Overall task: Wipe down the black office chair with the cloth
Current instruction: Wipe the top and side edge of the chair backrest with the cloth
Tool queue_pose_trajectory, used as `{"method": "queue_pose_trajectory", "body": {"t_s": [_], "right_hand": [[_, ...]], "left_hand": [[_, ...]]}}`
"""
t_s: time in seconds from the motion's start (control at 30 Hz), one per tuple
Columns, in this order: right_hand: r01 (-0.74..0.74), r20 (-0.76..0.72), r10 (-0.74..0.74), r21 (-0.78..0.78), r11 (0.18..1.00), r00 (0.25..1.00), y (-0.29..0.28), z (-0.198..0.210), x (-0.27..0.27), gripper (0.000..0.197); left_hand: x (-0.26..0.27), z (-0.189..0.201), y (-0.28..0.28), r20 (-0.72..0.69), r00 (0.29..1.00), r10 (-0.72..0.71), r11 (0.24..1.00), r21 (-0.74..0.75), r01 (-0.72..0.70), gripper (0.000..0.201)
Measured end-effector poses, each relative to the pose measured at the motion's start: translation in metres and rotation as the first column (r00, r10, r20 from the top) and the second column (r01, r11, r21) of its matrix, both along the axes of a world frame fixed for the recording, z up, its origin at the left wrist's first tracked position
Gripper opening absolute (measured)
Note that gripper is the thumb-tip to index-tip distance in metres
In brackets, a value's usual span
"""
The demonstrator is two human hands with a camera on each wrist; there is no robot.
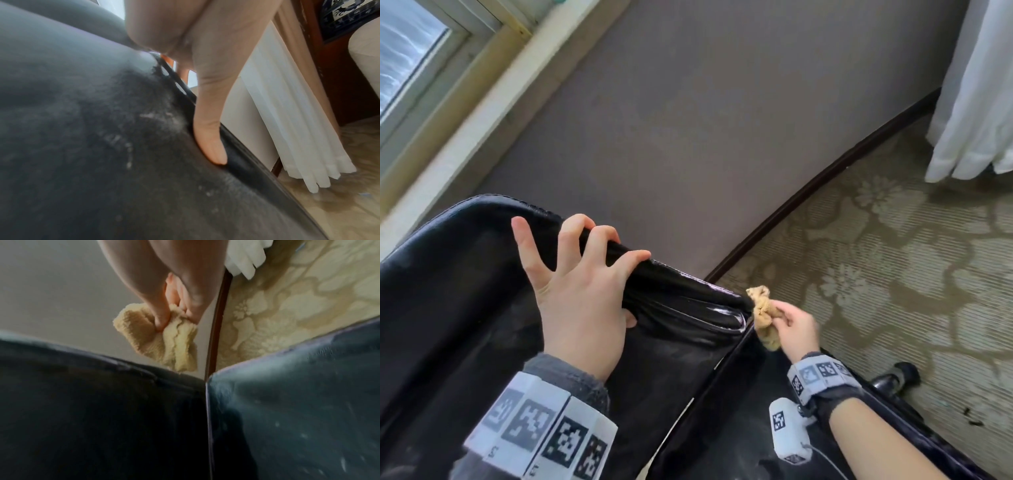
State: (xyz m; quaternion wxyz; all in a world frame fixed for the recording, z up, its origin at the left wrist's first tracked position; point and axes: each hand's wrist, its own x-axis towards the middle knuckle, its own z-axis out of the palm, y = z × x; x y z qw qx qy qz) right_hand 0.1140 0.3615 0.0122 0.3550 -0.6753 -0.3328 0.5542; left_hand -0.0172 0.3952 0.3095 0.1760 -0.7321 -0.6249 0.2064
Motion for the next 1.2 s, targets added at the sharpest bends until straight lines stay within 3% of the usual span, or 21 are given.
{"method": "queue_pose_trajectory", "body": {"t_s": [0.1, 0.27, 0.33, 0.43, 0.6, 0.67, 0.77, 0.83, 0.9, 0.97, 1.03, 1.13, 1.2], "right_hand": [[-0.115, -0.109, 0.113, -0.013, 0.993, 0.988, -0.001, -0.013, -0.026, 0.038], [-0.109, -0.300, 0.092, -0.039, 0.993, 0.949, -0.018, -0.004, -0.015, 0.038], [-0.039, -0.384, 0.009, -0.070, 0.997, 0.923, -0.026, 0.003, 0.007, 0.042], [0.141, -0.393, -0.187, -0.144, 0.980, 0.900, -0.016, -0.008, 0.024, 0.053], [-0.116, -0.292, 0.101, -0.034, 0.993, 0.951, 0.011, -0.009, -0.028, 0.040], [-0.119, -0.252, 0.104, -0.045, 0.992, 0.962, 0.009, -0.003, -0.036, 0.037], [-0.096, -0.367, 0.082, -0.018, 0.995, 0.927, -0.016, 0.031, -0.026, 0.036], [-0.172, -0.465, 0.185, 0.070, 0.983, 0.866, -0.033, 0.066, -0.015, 0.039], [-0.094, -0.514, 0.146, 0.126, 0.988, 0.845, -0.026, 0.084, 0.001, 0.036], [0.105, -0.455, -0.045, 0.108, 0.989, 0.889, -0.004, 0.080, 0.015, 0.036], [0.121, -0.403, -0.093, 0.043, 0.992, 0.910, 0.017, 0.068, 0.015, 0.036], [-0.184, -0.222, 0.187, 0.034, 0.982, 0.957, 0.017, 0.051, -0.019, 0.038], [-0.270, -0.066, 0.274, 0.064, 0.961, 0.959, 0.006, 0.054, -0.030, 0.039]], "left_hand": [[-0.003, 0.000, 0.001, -0.010, 1.000, -0.011, 1.000, -0.006, 0.011, 0.075], [-0.007, -0.001, 0.002, 0.005, 1.000, 0.001, 1.000, 0.000, -0.001, 0.074], [-0.007, -0.002, 0.002, 0.011, 1.000, 0.005, 1.000, 0.004, -0.005, 0.073], [-0.008, -0.001, 0.001, 0.016, 1.000, 0.007, 1.000, -0.001, -0.007, 0.074], [-0.009, -0.001, 0.002, 0.019, 1.000, -0.001, 1.000, 0.014, 0.001, 0.072], [-0.010, -0.001, 0.002, 0.020, 1.000, 0.007, 1.000, 0.016, -0.007, 0.072], [-0.011, -0.002, 0.002, 0.037, 0.999, 0.026, 0.999, 0.022, -0.027, 0.071], [-0.010, -0.003, 0.002, 0.041, 0.998, 0.041, 0.999, 0.028, -0.042, 0.070], [-0.008, -0.003, 0.001, 0.043, 0.998, 0.038, 0.999, 0.029, -0.039, 0.070], [-0.007, -0.002, -0.001, 0.039, 0.998, 0.039, 0.999, 0.017, -0.040, 0.071], [-0.007, -0.002, -0.002, 0.047, 0.998, 0.035, 0.999, 0.020, -0.036, 0.071], [-0.007, -0.003, -0.001, 0.057, 0.998, 0.030, 0.998, 0.047, -0.033, 0.068], [-0.008, -0.004, -0.002, 0.056, 0.998, 0.035, 0.997, 0.066, -0.039, 0.066]]}}
